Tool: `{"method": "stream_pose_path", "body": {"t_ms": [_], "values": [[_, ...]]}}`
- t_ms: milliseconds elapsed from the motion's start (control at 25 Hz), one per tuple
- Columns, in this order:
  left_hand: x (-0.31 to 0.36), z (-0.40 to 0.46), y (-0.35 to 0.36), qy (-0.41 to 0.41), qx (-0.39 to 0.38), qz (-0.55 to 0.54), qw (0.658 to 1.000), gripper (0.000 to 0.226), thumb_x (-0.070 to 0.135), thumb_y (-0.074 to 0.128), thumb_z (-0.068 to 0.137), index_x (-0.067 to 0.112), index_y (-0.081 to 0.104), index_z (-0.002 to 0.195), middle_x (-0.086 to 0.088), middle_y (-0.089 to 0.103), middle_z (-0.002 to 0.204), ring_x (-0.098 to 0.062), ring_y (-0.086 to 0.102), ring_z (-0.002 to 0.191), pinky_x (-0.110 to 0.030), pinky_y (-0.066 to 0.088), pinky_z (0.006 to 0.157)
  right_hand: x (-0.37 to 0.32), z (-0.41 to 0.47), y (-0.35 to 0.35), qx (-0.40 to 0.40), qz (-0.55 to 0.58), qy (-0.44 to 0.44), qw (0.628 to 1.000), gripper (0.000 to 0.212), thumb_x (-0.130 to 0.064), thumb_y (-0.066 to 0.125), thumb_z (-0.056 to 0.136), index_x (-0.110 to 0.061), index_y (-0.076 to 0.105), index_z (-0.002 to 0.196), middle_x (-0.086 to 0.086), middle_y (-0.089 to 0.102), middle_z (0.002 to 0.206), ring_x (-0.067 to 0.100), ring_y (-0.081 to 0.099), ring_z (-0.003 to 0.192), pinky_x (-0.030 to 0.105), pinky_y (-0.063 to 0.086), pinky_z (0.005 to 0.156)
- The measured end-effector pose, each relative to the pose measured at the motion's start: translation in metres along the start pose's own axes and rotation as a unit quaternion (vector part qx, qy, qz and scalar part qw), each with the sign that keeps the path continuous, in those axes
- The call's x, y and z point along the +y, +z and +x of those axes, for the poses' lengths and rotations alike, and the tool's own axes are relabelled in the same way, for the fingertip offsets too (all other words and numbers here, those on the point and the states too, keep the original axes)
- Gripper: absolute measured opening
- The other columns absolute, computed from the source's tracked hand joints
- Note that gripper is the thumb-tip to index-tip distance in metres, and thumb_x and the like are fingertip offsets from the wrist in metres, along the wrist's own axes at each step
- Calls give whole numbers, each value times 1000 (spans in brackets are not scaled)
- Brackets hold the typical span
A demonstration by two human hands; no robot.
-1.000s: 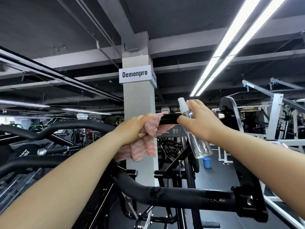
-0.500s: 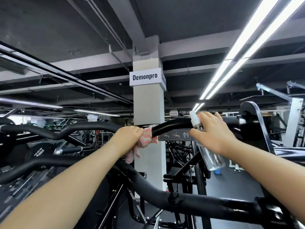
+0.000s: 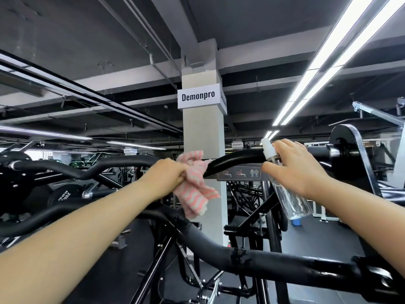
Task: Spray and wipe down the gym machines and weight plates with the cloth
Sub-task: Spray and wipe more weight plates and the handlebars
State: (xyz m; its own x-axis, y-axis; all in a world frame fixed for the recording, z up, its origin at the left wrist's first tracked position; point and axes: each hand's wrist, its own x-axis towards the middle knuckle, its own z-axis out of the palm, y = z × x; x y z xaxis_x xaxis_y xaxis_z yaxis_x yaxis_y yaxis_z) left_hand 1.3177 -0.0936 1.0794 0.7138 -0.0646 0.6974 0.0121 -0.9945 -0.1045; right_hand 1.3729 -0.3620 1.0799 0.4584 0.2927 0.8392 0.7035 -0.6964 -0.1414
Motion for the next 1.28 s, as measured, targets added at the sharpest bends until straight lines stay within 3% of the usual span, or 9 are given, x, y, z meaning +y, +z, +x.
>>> {"method": "stream_pose_path", "body": {"t_ms": [120,240,360,560,680,760,960,1120,1280], "values": [[-3,8,-16,-100,24,-189,977,37,36,45,97,9,61,77,-3,57,68,-18,51,65,-30,33,56,-1,1,1,7,-14,-3,1000,32,-34,54,83,-20,30,66,-4,37,80,21,35,91,28,22,77],[13,34,-10,-150,53,-260,952,45,40,37,99,3,64,99,-8,59,88,-24,57,85,-26,33,64,-3,1,1,5,-23,1,1000,33,-35,54,84,-20,30,66,-3,38,82,20,34,90,29,22,78],[51,45,16,-146,-19,-206,967,60,49,24,100,4,62,110,-14,63,111,-28,58,104,-33,41,83,-5,-1,-1,3,-13,6,1000,33,-34,53,84,-21,29,66,-7,35,77,21,35,90,28,22,77],[77,51,31,-202,24,-143,969,72,54,10,98,6,60,116,-16,60,123,-33,53,115,-40,33,99,-8,-3,-2,-8,-7,4,1000,36,-33,55,85,-24,27,65,-12,32,77,18,32,89,27,22,80],[86,59,30,-223,57,-178,957,65,47,14,101,3,59,116,-17,60,122,-35,53,115,-39,33,99,-9,-4,-9,-38,21,-3,999,34,-30,55,87,-22,29,66,-11,36,77,16,34,85,29,25,93],[95,60,26,-226,81,-198,951,62,44,17,102,1,62,108,-18,62,114,-35,55,110,-37,37,94,-8,-5,-17,-63,61,19,996,30,-27,55,88,-20,32,70,-8,41,78,16,39,79,31,32,76],[131,75,16,-147,117,-266,945,62,42,18,102,9,55,65,-3,58,62,-25,59,65,-24,49,67,-2,-4,-53,10,157,85,984,18,-24,55,90,-10,43,95,4,52,85,19,48,70,30,39,56],[210,88,-5,-69,123,-254,957,54,37,29,102,1,65,89,-17,66,92,-33,61,88,-32,40,69,7,-12,-74,52,168,112,978,19,-20,55,90,-19,39,80,0,51,78,14,47,65,22,37,49],[256,102,-3,-35,101,-381,918,46,37,35,99,3,65,92,-18,66,99,-34,60,94,-35,45,76,23,-26,-93,108,199,144,963,18,-28,55,90,-14,45,90,-1,50,77,11,46,63,24,35,52]]}}
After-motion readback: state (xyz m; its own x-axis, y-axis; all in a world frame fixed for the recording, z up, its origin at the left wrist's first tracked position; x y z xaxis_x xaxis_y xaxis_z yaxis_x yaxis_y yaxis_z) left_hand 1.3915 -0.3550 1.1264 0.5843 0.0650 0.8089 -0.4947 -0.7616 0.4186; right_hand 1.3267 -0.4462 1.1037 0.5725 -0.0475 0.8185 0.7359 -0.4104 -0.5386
